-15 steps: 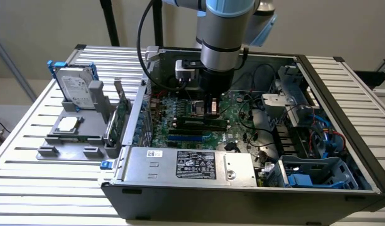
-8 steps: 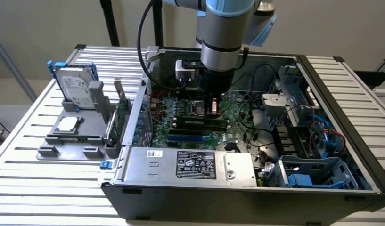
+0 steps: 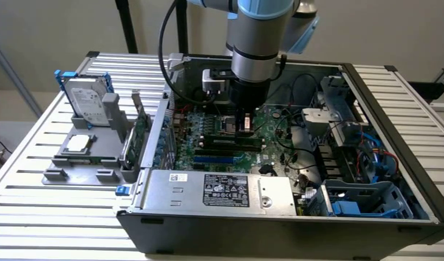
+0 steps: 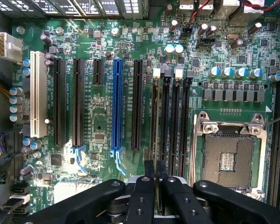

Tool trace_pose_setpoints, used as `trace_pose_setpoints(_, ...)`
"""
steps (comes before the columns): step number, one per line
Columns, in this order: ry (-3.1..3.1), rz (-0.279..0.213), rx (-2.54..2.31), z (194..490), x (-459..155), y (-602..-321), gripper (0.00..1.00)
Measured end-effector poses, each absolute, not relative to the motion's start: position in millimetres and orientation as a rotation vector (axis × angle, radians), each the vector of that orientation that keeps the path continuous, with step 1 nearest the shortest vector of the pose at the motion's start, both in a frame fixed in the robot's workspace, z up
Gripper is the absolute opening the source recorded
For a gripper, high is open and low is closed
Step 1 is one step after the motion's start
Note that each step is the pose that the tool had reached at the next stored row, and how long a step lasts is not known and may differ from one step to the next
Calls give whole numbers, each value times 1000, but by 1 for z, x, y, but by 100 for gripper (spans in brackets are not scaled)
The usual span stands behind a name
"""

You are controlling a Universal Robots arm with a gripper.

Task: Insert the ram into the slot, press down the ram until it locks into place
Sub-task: 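Insert the ram into the slot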

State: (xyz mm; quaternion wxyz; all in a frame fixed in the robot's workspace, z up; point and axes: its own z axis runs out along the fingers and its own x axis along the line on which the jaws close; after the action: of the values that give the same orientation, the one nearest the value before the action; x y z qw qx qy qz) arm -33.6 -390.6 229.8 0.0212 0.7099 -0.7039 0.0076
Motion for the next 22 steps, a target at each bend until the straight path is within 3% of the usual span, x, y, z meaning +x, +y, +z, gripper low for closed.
trace_pose_setpoints(22, -2171, 27, 2208, 227, -34, -391, 13)
